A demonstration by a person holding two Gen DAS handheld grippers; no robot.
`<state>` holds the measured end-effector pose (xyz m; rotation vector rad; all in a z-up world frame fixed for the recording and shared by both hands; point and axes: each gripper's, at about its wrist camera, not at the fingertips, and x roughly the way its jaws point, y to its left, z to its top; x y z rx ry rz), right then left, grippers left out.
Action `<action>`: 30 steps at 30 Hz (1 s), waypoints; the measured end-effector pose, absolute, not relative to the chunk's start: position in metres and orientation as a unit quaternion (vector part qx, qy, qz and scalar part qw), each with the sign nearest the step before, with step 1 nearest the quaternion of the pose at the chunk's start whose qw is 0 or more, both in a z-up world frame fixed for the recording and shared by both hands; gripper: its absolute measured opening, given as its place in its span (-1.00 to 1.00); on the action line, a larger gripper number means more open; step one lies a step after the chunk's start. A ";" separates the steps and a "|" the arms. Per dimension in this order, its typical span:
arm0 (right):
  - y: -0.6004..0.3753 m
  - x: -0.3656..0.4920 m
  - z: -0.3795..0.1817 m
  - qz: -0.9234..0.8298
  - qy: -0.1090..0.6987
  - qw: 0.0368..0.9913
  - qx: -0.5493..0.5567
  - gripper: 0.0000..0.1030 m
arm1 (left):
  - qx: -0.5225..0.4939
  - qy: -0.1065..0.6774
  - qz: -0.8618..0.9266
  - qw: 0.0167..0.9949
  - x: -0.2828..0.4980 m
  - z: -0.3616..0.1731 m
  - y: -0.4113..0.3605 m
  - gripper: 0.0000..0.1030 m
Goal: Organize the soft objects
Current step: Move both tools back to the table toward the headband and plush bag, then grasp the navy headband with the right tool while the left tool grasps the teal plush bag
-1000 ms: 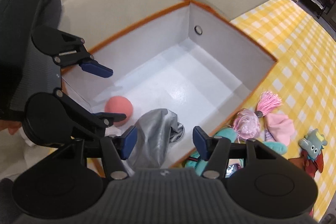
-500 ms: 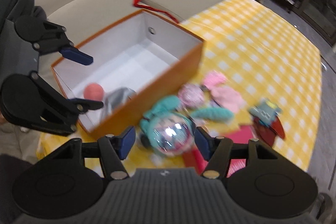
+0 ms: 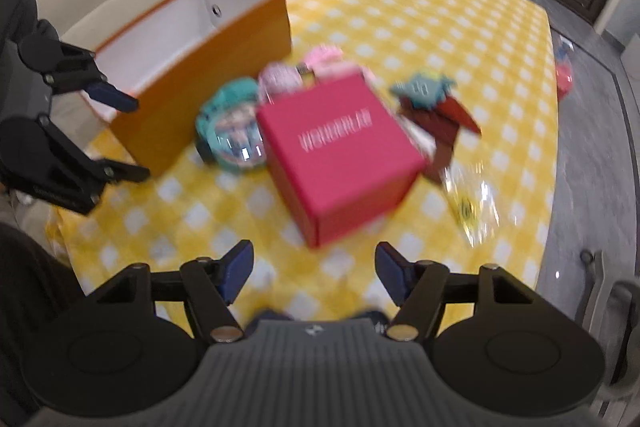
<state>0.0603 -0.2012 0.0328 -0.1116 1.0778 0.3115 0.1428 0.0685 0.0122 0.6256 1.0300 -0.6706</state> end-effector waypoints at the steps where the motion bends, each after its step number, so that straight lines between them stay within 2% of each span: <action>1: -0.204 0.056 0.025 0.146 0.514 0.844 -0.052 0.30 | 0.278 0.482 -0.305 0.773 0.142 0.007 0.068 0.63; 9: -0.233 0.025 -0.052 0.114 0.539 0.834 -0.028 0.40 | 0.254 0.469 -0.233 0.813 0.134 -0.026 0.058 0.63; 13: -0.249 0.020 -0.080 0.060 0.541 0.839 -0.026 0.58 | 0.264 0.454 -0.213 0.824 0.139 -0.038 0.051 0.63; 15: -0.258 0.019 -0.090 0.043 0.538 0.842 -0.012 0.59 | 0.261 0.454 -0.204 0.827 0.145 -0.045 0.050 0.63; 22: -0.279 0.022 -0.105 0.015 0.534 0.845 0.032 0.58 | 0.238 0.443 -0.177 0.846 0.157 -0.062 0.045 0.64; 26: -0.285 0.026 -0.109 0.021 0.538 0.839 0.077 0.58 | 0.273 0.415 -0.174 0.850 0.160 -0.065 0.032 0.68; 30: -0.282 0.029 -0.114 0.029 0.546 0.834 0.075 0.58 | 0.336 0.403 -0.190 0.830 0.165 -0.076 0.019 0.70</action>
